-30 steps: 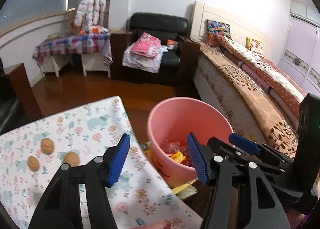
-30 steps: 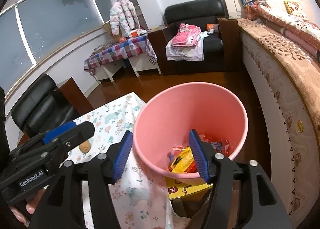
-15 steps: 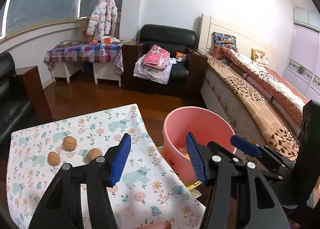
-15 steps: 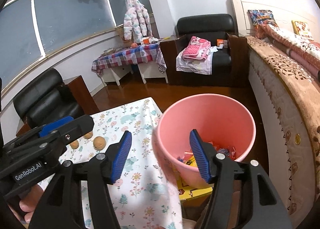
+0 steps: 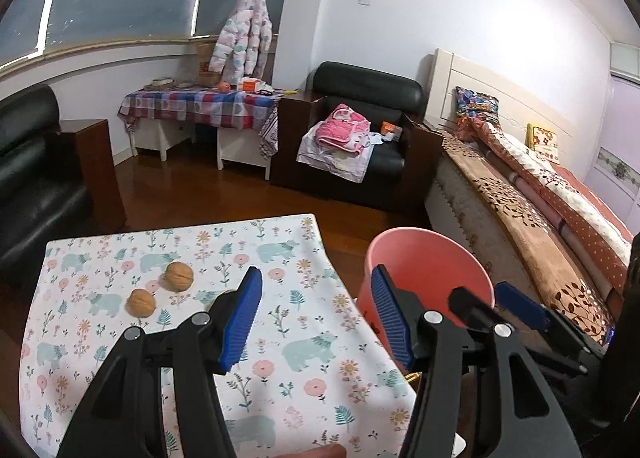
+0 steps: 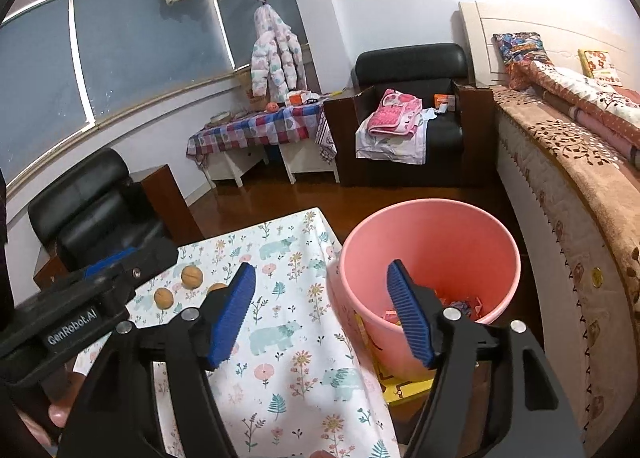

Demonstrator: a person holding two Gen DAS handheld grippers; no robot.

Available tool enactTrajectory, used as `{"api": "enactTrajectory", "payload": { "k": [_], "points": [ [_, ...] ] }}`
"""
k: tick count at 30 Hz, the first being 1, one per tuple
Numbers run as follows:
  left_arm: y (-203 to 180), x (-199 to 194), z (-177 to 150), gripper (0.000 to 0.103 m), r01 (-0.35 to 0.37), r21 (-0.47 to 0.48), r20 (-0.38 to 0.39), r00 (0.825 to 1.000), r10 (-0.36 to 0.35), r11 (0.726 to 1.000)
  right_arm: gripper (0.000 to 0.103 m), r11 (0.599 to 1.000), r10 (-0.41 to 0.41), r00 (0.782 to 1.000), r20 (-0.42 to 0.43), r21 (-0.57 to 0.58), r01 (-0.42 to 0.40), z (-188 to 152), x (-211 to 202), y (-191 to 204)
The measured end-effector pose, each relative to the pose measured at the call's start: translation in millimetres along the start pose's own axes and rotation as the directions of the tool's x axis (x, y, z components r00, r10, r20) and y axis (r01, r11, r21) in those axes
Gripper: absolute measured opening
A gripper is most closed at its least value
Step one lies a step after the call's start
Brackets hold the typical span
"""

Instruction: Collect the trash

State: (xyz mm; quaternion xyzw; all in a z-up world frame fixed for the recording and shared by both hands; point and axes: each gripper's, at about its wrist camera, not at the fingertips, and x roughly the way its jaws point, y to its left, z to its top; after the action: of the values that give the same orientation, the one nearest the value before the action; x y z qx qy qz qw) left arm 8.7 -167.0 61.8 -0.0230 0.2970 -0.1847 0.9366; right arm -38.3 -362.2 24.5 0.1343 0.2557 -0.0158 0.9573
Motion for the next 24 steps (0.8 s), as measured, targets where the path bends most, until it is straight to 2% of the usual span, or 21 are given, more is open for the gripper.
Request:
{"api": "enactTrajectory", "payload": {
  "k": [13, 24],
  "points": [
    [25, -3, -13, 0.057, -0.054, -0.023, -0.005, 0.999, 0.054, 0.998, 0.069, 1.0, 0.012, 1.0, -0.024, -0.023, -0.012, -12, 6, 18],
    [35, -2, -17, 0.057, -0.062, -0.039, -0.016, 0.998, 0.061, 0.997, 0.069, 1.0, 0.0, 1.0, -0.019, -0.015, 0.0, -14, 11, 22]
  ]
}}
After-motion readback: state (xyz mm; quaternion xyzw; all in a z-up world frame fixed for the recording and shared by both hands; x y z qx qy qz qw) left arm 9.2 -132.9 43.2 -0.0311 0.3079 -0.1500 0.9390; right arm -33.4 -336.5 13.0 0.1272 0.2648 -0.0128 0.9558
